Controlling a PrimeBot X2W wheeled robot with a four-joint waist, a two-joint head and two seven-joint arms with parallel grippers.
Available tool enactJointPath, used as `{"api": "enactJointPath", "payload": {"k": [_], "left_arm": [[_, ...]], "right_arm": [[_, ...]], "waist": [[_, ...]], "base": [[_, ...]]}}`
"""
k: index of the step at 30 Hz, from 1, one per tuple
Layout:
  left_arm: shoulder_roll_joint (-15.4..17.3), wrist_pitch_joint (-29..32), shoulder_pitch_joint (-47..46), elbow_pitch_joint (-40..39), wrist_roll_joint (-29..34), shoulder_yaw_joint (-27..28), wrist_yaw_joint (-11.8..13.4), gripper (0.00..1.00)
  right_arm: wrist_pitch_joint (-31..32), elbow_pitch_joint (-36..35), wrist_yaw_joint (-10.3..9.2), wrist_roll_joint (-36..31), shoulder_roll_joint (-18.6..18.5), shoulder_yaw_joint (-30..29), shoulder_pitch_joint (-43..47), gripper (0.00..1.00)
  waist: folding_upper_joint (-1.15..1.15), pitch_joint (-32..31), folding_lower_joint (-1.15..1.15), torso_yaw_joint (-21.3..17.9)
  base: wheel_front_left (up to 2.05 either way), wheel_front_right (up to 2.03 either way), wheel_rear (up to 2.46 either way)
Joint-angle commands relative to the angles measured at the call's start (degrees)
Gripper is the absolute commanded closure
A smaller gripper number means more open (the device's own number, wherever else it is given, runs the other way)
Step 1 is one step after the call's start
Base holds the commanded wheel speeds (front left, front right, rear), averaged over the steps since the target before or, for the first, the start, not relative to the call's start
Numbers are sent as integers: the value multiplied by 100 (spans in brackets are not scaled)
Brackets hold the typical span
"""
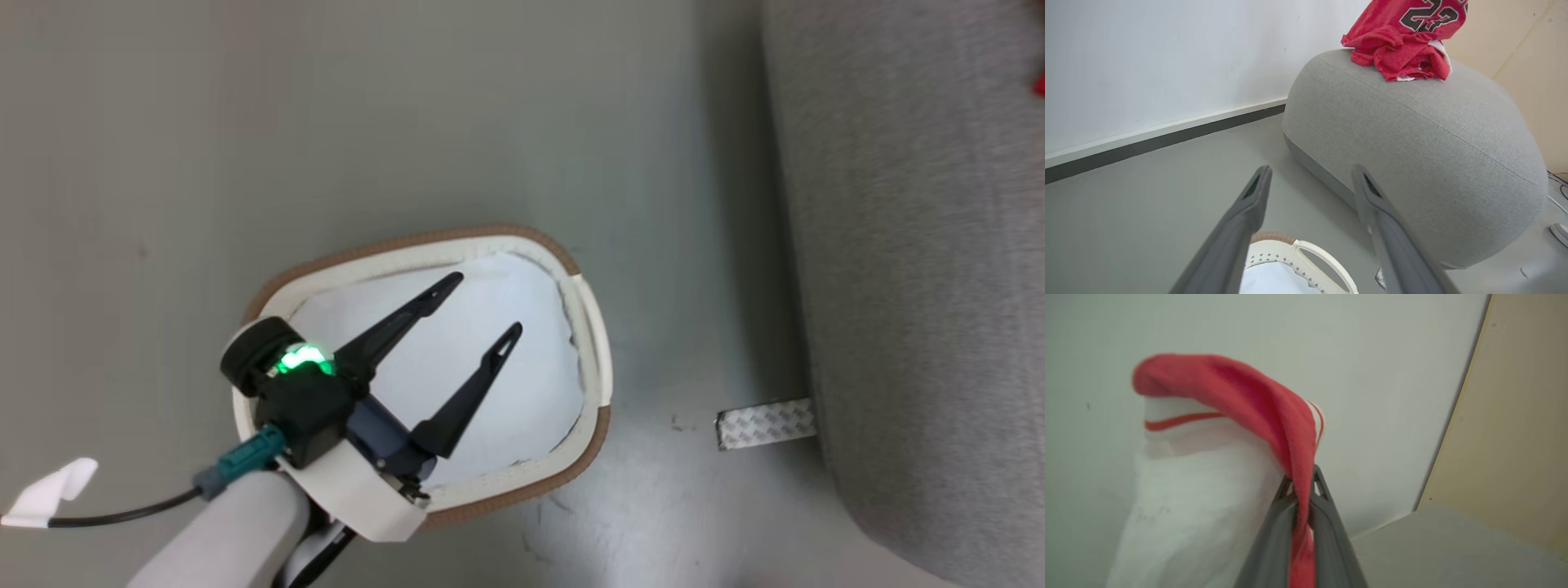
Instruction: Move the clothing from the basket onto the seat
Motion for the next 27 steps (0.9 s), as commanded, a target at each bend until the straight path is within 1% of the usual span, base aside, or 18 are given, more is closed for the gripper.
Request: {"api": "enactJointPath", "payload": {"k": [1,4,5,6,7,8,9,10,15,19,22,27], "left_arm": [[40,-4,33,20,-98,69,9,0],[29,-4,190,73,-127,250,9,0],[28,-4,244,90,-130,310,9,0],[35,-3,288,95,-126,361,9,0],[43,-4,320,87,-111,400,9,0],[54,-4,365,92,-100,432,9,0],[66,-4,424,103,-97,469,9,0],[83,-4,471,129,-87,524,9,0],[15,-4,653,214,-23,846,9,0],[-167,-4,881,268,-125,1184,35,0],[-357,-3,1105,327,-124,1437,40,0],[-720,-3,1572,445,-63,1923,69,0]], "right_arm": [[-185,159,-13,-197,210,-405,363,100],[-586,462,-13,-393,644,-927,775,100],[-710,562,-13,-449,735,-1067,896,100],[-824,678,-13,-491,825,-1184,1028,97],[-914,794,-13,-502,904,-1282,1129,83],[-1006,914,-13,-496,973,-1347,1212,53],[-1097,1024,-13,-499,1028,-1375,1284,6],[-1206,1128,-13,-521,1067,-1385,1330,0],[-1810,1485,-13,-401,1128,-1212,1627,0],[-2126,1506,-13,-197,1137,-823,2062,0],[-2240,1375,-13,263,1137,-379,2635,0],[-2275,781,-13,968,1134,370,3782,0]], "waist": [[0,274,-2,187],[0,317,-2,188],[0,319,-2,181],[0,320,-2,168],[0,313,-2,154],[0,292,-2,134],[0,260,-2,109],[0,218,-2,79],[0,-100,-2,-81],[0,-524,-2,-154],[0,-938,-2,-125],[0,-1620,-2,-73]], "base": [[0,0,0],[0,0,0],[0,0,0],[0,0,0],[0,0,0],[0,0,0],[0,0,0],[0,0,0],[0,0,0],[0,0,0],[0,0,0],[0,0,0]]}}
